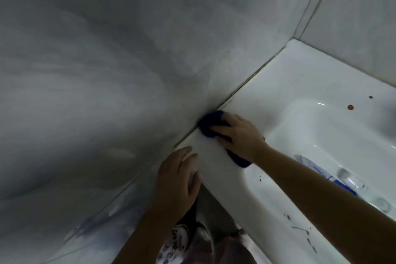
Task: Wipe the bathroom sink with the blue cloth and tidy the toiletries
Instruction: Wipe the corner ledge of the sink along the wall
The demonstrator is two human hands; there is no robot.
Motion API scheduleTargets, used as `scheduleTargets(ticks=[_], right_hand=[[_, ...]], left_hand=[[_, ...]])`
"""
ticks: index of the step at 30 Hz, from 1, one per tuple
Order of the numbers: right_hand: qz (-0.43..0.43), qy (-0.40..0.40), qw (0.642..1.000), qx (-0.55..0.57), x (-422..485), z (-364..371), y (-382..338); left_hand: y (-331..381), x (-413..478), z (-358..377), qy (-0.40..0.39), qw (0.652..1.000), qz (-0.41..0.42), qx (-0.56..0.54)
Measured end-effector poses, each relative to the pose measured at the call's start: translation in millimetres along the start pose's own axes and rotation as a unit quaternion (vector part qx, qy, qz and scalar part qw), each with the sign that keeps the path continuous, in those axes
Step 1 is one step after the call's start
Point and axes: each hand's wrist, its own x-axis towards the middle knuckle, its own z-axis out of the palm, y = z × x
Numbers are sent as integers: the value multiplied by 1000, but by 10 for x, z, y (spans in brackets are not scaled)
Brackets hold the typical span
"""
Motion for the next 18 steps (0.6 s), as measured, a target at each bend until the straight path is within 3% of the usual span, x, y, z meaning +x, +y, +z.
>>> scheduleTargets(ticks=[3,4,5,7,9,11,12,14,16,18], right_hand=[[281,107,953,-21,169,-110,366],[307,116,944,-20,178,-68,256],[291,110,950,-4,157,5,33],[149,63,986,37,1,166,-557],[15,-2,998,62,-196,236,-892],[-44,-24,997,57,-183,154,-671],[-38,4,999,31,-118,115,-431],[100,79,992,-6,30,-49,164],[274,108,955,-20,87,-170,577],[323,130,937,-22,48,-172,438]], left_hand=[[3,-29,-87,5,1000,6,-4],[-11,-39,-113,8,1000,2,-4],[-32,-56,-131,13,1000,-7,-8],[-75,-89,-150,27,999,-25,-21],[-86,-113,-153,27,999,-34,-25],[-56,-112,-140,21,999,-23,-23],[-32,-102,-137,20,999,-17,-23],[8,-57,-134,20,999,-4,-25],[44,9,-108,23,999,10,-23],[87,94,-40,23,999,18,-23]])
